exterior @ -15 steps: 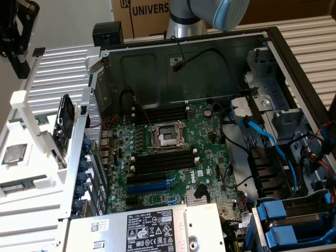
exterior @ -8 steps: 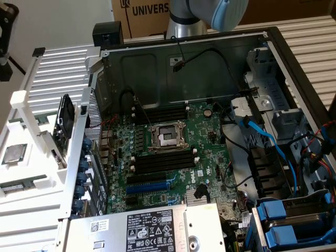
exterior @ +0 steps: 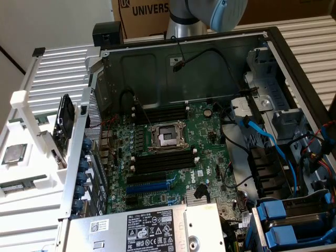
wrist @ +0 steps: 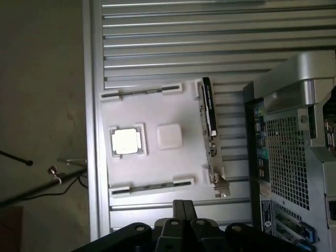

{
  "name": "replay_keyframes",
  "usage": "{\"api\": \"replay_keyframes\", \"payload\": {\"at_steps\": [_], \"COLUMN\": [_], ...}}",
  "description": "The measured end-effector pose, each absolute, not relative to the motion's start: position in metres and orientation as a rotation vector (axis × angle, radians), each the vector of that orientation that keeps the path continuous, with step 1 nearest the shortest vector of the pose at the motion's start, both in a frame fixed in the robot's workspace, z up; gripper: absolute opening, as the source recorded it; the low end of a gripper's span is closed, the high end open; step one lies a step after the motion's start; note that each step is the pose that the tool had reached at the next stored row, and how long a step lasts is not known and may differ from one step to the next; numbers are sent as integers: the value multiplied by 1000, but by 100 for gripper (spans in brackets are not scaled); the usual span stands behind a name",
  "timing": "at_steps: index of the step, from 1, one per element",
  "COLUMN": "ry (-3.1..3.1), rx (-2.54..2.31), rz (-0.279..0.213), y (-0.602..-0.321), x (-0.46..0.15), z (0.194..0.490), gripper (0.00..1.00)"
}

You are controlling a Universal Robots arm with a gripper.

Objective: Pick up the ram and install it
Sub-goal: 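Reach for the ram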

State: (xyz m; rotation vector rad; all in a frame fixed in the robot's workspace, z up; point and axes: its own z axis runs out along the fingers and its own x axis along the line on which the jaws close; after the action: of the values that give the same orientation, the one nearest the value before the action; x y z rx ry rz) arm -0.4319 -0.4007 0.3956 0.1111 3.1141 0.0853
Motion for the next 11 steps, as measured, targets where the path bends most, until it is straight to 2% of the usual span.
{"api": "replay_keyframes", "payload": {"at_steps": [11], "ry": [3116], "rx": [111], "rz": [85], "y": [-395], "x": [-464], "z": [394], "gripper": [11]}}
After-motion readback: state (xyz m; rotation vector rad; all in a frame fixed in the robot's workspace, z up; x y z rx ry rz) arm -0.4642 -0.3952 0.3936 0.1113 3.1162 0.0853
